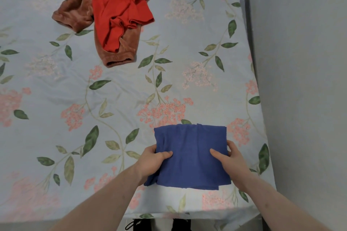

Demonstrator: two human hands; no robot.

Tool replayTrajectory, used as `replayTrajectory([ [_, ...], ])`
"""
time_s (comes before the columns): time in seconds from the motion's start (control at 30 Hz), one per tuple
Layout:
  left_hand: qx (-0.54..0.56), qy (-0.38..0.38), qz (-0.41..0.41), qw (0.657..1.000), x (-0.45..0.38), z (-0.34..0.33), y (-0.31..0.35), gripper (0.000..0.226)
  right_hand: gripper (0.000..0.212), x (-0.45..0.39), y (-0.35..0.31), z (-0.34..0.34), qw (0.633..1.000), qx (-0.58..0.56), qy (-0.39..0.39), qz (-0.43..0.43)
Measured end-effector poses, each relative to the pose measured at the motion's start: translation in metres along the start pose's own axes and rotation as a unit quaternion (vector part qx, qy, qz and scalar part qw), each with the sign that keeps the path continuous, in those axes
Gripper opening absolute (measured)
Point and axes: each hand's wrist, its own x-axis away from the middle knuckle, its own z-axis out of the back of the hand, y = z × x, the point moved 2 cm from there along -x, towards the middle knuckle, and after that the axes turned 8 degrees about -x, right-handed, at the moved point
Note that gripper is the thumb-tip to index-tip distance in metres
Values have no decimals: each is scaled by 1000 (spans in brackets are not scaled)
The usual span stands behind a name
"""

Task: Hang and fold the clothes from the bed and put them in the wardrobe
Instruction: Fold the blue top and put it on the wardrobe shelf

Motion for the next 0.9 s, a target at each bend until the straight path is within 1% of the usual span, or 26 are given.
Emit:
replayTrajectory([
  [0.1,86,-14,36,996,3,-4,0,25,40,2,-3,-4,999,-27,-7,-22],
  [0.17,108,6,57,992,4,-5,-2,25,35,6,-10,-8,999,-52,-5,-14],
  [0.27,122,33,50,991,8,-3,-9,24,30,8,-14,-14,997,-71,-7,-2],
  [0.33,98,37,21,994,13,-1,-18,26,30,10,-9,-17,999,-37,-3,-4],
  [0.4,65,37,-8,997,18,1,-26,29,38,11,-4,-19,1000,5,3,-10],
  [0.5,72,20,-25,997,16,1,-29,36,46,10,-4,-21,999,36,-3,-18],
  [0.6,53,33,-31,998,11,1,-28,35,43,10,-5,-25,996,80,-28,-13],
  [0.67,30,52,-40,997,13,4,-27,32,38,13,-7,-27,995,101,-19,9],
  [0.77,7,62,-68,996,31,12,-25,30,36,29,-11,-33,996,84,-12,3],
  [0.83,9,69,-79,994,45,15,-25,27,40,43,-11,-38,997,74,-20,1],
  [0.9,19,78,-88,993,69,26,-22,26,40,65,-18,-46,997,65,-27,13],
])
